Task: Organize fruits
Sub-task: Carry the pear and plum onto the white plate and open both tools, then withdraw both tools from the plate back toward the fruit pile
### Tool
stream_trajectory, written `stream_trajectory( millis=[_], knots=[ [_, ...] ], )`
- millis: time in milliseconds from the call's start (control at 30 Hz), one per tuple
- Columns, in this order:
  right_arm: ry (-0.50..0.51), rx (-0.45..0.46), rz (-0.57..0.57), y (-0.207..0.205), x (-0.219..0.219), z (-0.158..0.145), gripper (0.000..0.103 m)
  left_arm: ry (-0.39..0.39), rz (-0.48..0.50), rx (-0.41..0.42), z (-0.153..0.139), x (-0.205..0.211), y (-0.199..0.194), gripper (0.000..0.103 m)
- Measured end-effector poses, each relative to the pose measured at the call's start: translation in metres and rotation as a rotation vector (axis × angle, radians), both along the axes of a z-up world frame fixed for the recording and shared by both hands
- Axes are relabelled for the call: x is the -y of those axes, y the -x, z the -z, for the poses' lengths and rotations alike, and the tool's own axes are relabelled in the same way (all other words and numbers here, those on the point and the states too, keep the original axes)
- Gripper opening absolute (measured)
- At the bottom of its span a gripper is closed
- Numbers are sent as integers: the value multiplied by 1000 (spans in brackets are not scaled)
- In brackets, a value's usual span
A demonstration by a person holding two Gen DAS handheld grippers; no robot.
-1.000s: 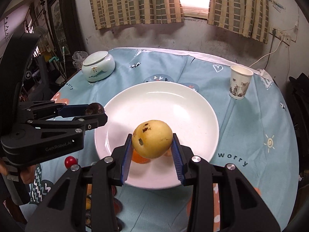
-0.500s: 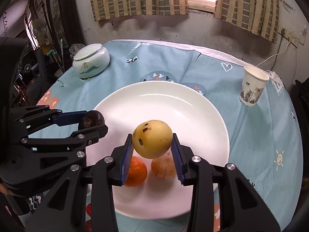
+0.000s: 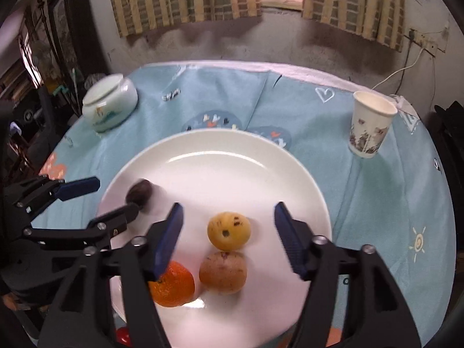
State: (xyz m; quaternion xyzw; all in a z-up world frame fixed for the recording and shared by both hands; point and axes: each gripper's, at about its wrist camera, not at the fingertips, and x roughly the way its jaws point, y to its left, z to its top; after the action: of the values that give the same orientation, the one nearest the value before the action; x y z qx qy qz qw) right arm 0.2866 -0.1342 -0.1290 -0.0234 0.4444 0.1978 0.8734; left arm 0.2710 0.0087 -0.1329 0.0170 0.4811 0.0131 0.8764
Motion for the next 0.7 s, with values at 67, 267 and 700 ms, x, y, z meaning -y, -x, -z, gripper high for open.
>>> stream_trajectory(
  millis=[67,267,700],
  knots=[
    [-2,13,6,3,5,-7,70,7,-8,5,-3,-4,3,76],
    [-104,34,37,44,28,-28,81,73,-32,42,-21,-17,29,79],
    [-204,332,190,199,85,-127,95,133,-64,150,-81,-42,129,83]
  ],
)
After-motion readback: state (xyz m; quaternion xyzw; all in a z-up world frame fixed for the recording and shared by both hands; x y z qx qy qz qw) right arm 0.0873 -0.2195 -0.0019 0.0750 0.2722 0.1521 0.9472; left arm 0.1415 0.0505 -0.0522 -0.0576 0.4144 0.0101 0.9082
